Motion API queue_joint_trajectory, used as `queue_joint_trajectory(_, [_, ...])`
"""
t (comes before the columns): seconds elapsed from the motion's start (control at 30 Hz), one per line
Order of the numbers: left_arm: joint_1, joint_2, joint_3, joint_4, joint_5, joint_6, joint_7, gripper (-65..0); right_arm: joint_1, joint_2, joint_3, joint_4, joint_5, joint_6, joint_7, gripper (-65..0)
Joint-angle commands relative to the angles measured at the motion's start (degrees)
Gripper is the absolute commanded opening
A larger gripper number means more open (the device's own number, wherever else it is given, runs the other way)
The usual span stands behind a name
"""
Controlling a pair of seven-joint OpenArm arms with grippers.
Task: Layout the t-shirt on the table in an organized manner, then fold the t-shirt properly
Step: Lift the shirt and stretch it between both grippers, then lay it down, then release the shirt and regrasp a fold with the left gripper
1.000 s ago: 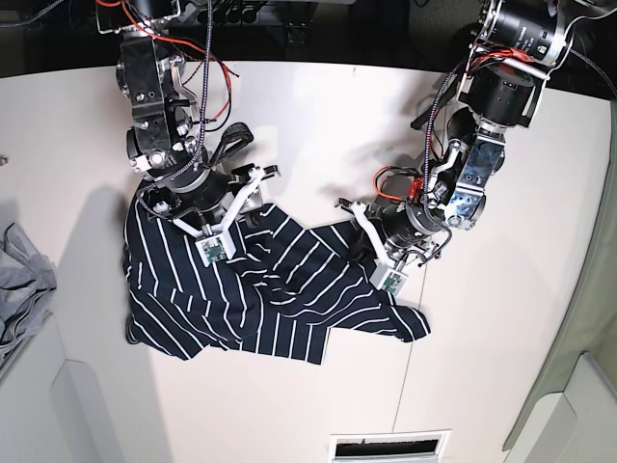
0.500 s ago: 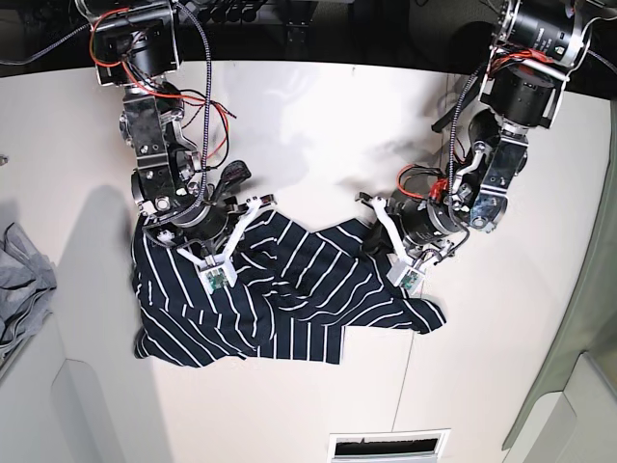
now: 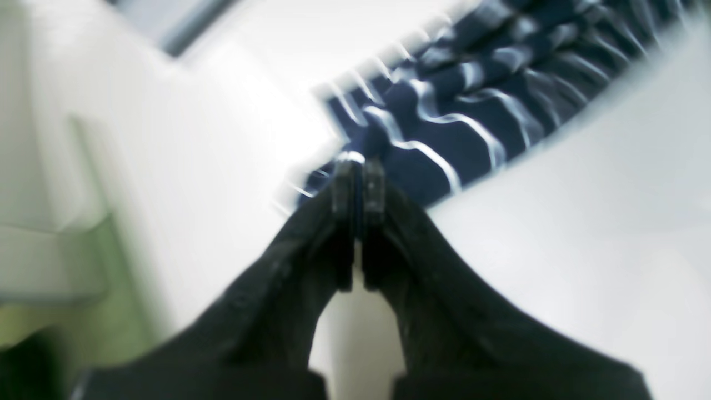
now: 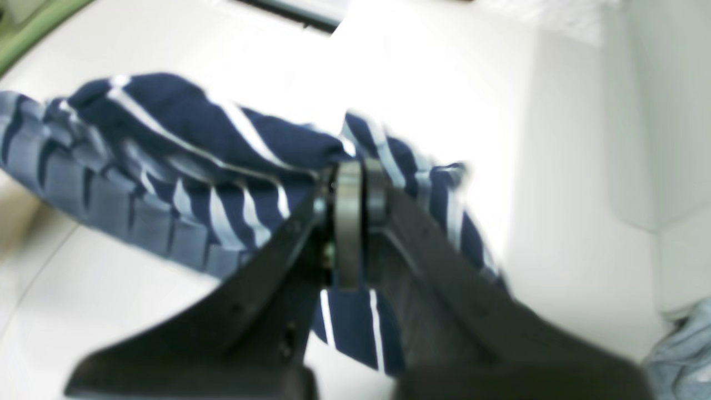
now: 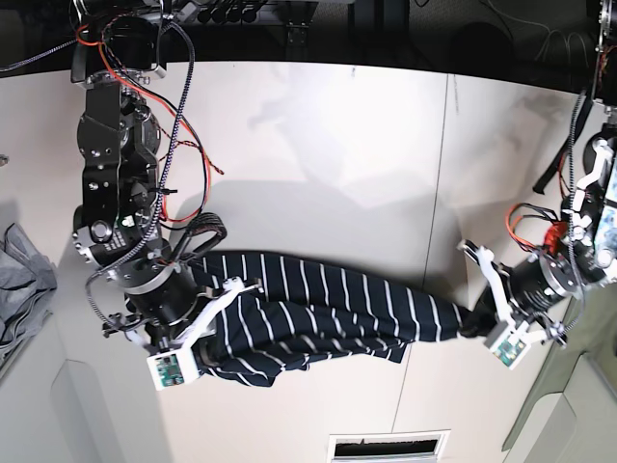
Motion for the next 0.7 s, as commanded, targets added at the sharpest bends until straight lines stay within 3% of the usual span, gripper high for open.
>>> queue_joint_trajectory(0.0, [-1.4,-2.3,-2.7,2.0,0.2,1.5,-0.7,-65.0,1.6,-0.1,1.3,1.8,0.2,-0.2,1.8,-65.0])
queue_joint_trajectory(0.13, [-1.4,-7.0,-10.0,6.1,-2.4,1.4,0.0,-65.0,1.6,0.6,6.8,2.8,3.2,-0.1,1.5,-65.0])
queue_joint_trajectory(0.27, [-1.4,-9.2,-13.7,10.8,-5.0,0.7,1.4,-65.0,1.4,2.4,10.1,2.8,6.7,1.2,1.2,-65.0])
queue_joint_trajectory(0.57, [5.2,-7.7,-13.9,13.1,-6.2,0.2,7.1,-65.0,0.1,3.7,14.4,-3.1,4.7,0.7,-0.6,-65.0])
queue_joint_trajectory(0.63, [9.0,-6.3,-13.9,13.1,-7.7,-3.3,7.1,-65.0,0.1,3.7,15.4,-7.1,4.5,0.0,-1.4,-65.0])
queue_joint_trajectory(0.67, [11.1,-5.5,-13.9,13.1,-8.5,-5.0,7.1,-65.0,0.0,3.7,16.0,-9.2,4.5,0.0,-1.7,-60.2])
